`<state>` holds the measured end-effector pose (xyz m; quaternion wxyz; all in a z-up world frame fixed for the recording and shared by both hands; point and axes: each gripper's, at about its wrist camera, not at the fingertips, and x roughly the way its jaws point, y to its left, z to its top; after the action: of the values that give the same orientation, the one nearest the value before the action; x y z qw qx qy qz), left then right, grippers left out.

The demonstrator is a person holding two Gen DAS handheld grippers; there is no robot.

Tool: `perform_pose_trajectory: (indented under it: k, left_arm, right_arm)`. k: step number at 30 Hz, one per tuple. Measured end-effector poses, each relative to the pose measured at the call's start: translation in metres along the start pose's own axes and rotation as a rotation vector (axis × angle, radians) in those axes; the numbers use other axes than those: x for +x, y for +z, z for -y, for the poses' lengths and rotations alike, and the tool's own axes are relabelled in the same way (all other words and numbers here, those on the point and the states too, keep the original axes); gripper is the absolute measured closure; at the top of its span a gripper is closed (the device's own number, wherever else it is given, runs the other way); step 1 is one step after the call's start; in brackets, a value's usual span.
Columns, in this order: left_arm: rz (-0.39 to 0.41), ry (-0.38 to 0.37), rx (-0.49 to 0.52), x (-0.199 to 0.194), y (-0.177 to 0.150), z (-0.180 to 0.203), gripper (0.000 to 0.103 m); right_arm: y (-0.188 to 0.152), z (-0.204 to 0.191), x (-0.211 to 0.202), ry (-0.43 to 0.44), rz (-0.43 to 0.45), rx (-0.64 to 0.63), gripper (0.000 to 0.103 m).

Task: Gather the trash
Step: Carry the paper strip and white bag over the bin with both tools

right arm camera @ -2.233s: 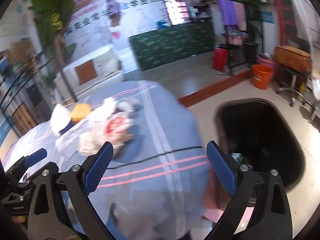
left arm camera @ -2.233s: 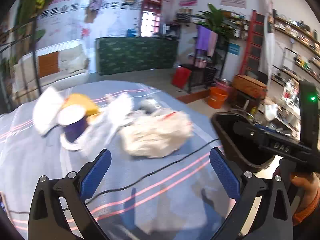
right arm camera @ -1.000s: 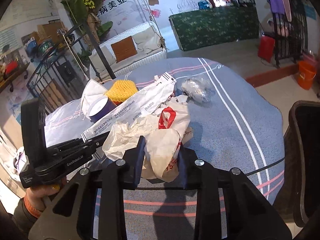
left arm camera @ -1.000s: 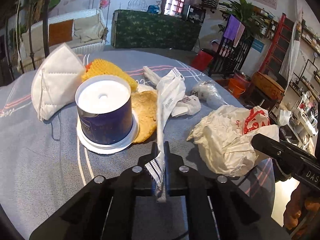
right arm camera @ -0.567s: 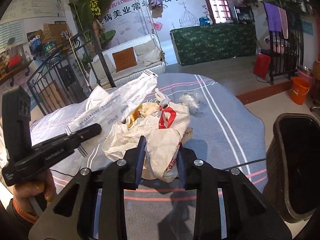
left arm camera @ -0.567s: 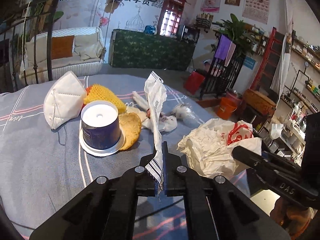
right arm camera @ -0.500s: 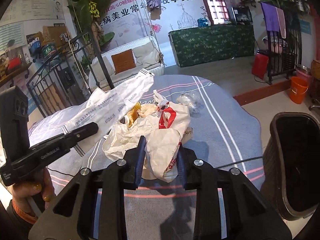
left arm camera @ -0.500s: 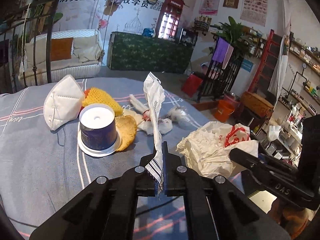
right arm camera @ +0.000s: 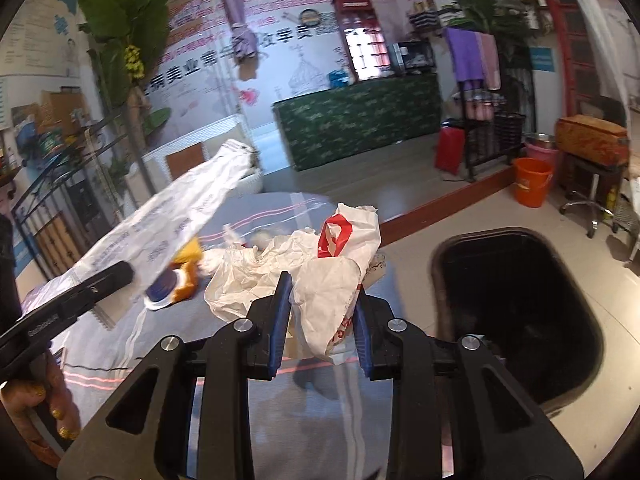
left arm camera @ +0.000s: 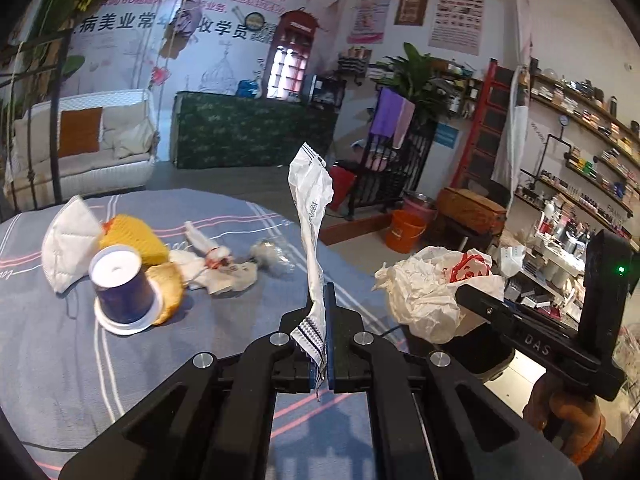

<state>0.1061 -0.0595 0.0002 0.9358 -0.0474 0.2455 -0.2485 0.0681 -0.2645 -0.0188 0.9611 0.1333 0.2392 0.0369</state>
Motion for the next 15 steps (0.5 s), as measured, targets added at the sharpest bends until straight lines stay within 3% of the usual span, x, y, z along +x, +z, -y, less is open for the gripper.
perform_pose_trajectory:
  k: [10, 15]
  left_arm:
    - [-0.011, -0.11, 0.096, 0.023, 0.001, 0.05, 0.099]
    - [-0.037, -0.159, 0.121, 0.035, -0.001, 0.068, 0.099]
  right_arm:
    - [-0.006, 0.115, -0.011, -0.247, -0.015, 0.15, 0.074]
    - [-0.015, 0.15, -0.004, -0.351, -0.037, 0.176, 0.074]
